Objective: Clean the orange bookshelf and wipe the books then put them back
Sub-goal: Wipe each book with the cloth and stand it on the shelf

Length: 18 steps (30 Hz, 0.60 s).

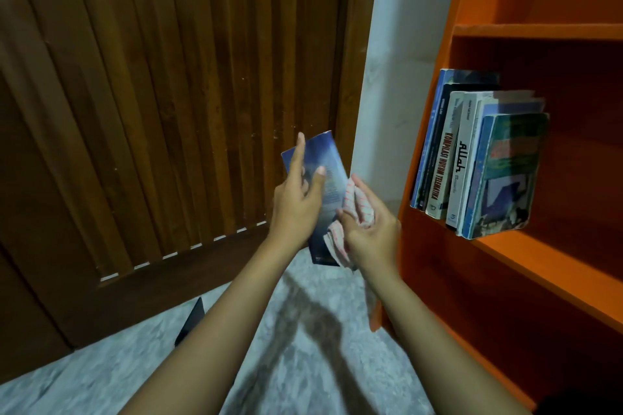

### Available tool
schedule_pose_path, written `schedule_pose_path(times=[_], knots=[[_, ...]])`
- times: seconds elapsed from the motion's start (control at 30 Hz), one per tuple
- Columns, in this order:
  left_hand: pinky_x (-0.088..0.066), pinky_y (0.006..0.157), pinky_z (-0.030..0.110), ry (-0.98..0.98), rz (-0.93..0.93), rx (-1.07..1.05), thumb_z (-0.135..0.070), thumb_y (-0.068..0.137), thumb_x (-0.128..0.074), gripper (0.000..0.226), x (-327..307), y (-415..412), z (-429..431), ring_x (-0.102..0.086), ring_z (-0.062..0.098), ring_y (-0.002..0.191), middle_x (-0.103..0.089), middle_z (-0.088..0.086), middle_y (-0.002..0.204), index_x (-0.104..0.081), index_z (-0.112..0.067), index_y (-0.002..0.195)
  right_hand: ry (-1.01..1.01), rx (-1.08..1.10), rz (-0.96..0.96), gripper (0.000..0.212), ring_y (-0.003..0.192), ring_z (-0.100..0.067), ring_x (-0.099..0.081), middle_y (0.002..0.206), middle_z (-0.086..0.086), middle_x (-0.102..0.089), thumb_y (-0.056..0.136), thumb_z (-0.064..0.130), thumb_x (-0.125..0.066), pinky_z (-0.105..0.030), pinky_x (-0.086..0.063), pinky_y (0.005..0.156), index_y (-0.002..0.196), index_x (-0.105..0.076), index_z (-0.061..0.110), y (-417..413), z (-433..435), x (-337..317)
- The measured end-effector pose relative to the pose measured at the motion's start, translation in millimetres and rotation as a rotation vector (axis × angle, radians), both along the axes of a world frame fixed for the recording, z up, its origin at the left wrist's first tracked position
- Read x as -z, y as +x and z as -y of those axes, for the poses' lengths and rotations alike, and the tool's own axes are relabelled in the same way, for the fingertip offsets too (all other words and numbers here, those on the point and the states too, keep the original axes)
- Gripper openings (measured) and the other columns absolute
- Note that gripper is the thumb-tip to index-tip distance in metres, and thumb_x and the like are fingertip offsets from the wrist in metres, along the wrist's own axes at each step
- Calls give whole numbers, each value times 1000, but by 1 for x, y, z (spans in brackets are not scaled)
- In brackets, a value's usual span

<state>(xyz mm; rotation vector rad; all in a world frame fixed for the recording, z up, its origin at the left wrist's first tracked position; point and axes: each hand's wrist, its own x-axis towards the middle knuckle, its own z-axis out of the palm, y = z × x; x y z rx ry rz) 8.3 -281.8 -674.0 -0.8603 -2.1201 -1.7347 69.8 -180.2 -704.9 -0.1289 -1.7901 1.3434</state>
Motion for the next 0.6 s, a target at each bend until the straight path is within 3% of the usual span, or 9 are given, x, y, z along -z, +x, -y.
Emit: schedule_pose_path(times=[0.03, 0.1, 0.17, 0.3, 0.37, 0.43, 0.5, 0.6], knots=[[-57, 75, 44, -16, 10, -28, -48, 94, -43, 61, -1, 1, -1, -64, 17, 80, -65, 3, 90, -2, -56, 140, 113, 45, 10, 57, 111, 2, -56, 121, 16, -59, 77, 7, -68, -22, -48, 94, 125, -53, 35, 1, 3, 5], [-57, 78, 39, -10, 38, -59, -55, 91, -44, 65, -3, 1, -3, -64, 14, 85, -65, 4, 101, -1, -56, 140, 263, 93, 1, 56, 105, 4, -57, 117, 17, -60, 75, 12, -65, -17, -47, 89, 126, -55, 33, 1, 8, 14], [-56, 79, 31, 10, 32, -86, -49, 92, -47, 66, -3, 0, -4, -64, 10, 89, -65, 2, 105, -6, -49, 144, 285, 108, -15, 57, 98, 1, -60, 113, 9, -66, 75, 7, -66, -15, -47, 82, 128, -57, 28, 1, 13, 20], [-44, 51, 16, 35, 25, -162, -30, 99, -40, 58, -2, 2, -1, -58, 10, 62, -59, 4, 74, -10, -26, 149, 439, 129, -30, 56, 85, -9, -64, 100, 3, -68, 77, 13, -67, -21, -51, 68, 130, -55, 25, -2, 19, 25], [-43, 51, 25, 89, 32, -194, -23, 100, -39, 56, -4, 2, 3, -54, 14, 58, -58, 12, 71, -12, -20, 149, 501, 123, 1, 54, 86, -8, -62, 100, 7, -66, 80, 23, -67, -22, -49, 66, 132, -52, 31, -5, 18, 26], [-46, 52, 27, 153, 6, -168, -18, 100, -39, 54, -6, 2, 6, -55, 14, 60, -59, 10, 75, -15, -22, 148, 399, -33, 15, 51, 99, -3, -60, 109, 11, -64, 83, 33, -63, -17, -47, 80, 132, -49, 36, -6, 13, 27], [-42, 48, 18, 209, -12, -144, -17, 100, -39, 52, -7, 1, 8, -52, 4, 57, -54, -1, 73, -20, -24, 147, 286, -182, 36, 46, 107, 7, -55, 115, 7, -62, 85, 32, -61, -8, -39, 90, 130, -51, 31, -8, 5, 27], [-40, 57, 30, 382, 33, -170, -19, 99, -41, 48, -6, -8, 9, -45, 7, 60, -48, -6, 67, -29, -23, 145, 219, -107, 67, 33, 101, 16, -50, 115, -8, -60, 90, 21, -61, 0, -32, 88, 123, -60, 19, -12, -7, 20]])
